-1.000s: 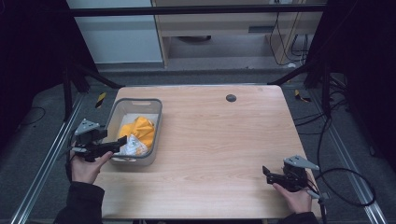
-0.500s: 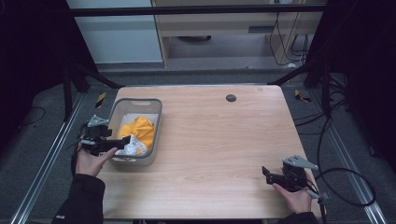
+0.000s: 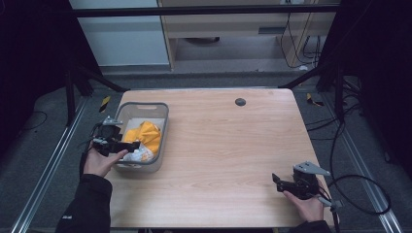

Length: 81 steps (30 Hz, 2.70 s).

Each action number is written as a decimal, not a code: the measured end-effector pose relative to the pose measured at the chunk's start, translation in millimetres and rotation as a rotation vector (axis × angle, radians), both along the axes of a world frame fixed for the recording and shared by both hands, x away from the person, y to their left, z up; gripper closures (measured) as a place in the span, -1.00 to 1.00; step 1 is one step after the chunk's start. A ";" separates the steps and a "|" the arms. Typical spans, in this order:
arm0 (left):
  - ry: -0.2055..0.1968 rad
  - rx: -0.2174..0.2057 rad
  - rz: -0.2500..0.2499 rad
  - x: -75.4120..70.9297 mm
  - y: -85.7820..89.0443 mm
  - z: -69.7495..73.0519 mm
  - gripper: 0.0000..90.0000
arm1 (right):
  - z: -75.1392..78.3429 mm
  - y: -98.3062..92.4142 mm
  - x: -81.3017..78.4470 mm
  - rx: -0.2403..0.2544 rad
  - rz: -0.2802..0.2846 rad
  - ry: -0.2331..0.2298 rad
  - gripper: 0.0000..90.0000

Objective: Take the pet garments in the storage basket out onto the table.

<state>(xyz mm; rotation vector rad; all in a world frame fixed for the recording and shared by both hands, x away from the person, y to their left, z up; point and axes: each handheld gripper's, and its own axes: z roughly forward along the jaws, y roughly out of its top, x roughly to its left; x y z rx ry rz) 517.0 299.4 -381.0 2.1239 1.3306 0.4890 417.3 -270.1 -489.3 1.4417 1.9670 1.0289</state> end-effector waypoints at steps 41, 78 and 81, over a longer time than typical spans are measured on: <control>0.198 0.057 -0.032 31.6 -8.5 -36.1 0.05 | -2.1 2.0 1.1 0.005 0.026 0.029 -0.65; 0.122 0.006 -0.025 18.6 8.1 -16.5 0.81 | -3.3 2.3 1.0 -0.015 0.034 0.021 -0.64; 0.103 -0.011 -0.021 15.7 10.9 -9.3 0.81 | -2.9 2.6 0.4 -0.012 0.034 0.022 -0.64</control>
